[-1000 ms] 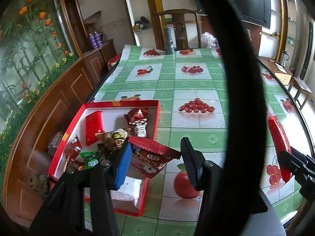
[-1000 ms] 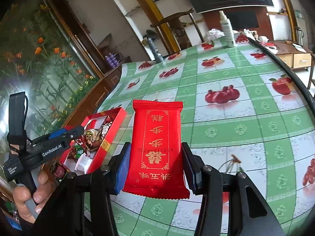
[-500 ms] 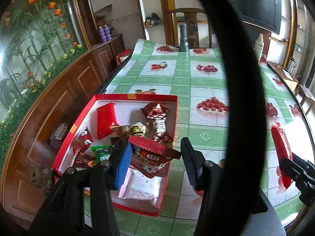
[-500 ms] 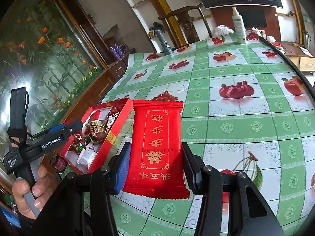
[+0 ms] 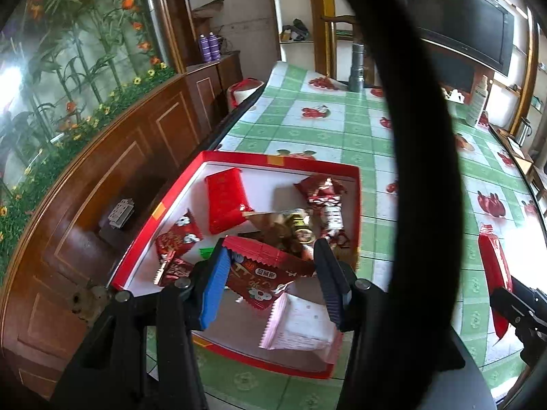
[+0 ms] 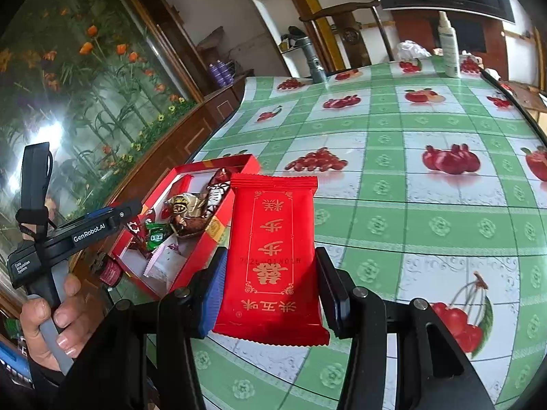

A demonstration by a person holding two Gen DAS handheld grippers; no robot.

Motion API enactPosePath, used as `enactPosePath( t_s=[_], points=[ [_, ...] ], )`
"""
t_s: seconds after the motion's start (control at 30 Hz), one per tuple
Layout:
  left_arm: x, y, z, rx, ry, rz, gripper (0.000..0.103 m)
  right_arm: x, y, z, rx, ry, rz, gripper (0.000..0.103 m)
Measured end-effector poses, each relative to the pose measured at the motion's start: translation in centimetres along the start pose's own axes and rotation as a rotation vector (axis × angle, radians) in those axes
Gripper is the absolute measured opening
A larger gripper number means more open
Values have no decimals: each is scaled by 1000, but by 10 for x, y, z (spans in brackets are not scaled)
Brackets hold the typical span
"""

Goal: Organize snacks
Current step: 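Carry the red flower-print packet with the left tool while the right tool carries its red packet to the box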

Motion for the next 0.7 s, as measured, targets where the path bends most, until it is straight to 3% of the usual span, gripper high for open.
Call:
enactPosePath(
  t_s=[0.43,0.7],
  points=[
    [-16,-1,-46,80,-32,-24,51,-31,-20,-41,92,-32,-43,49],
    [-27,-3,-72,127,-41,-42,51,-61,-41,-73,145,-96,-76,49]
  ],
)
Point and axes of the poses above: each gripper's, at about its wrist camera, not at the fingertips, and x roughly against the way its jaws point, z to its right, y to its underside, the point moved 3 cm from there along -x, roughly the way its jaws point, and after that the axes turned 11 degrees about -z, right-handed, at the moved point
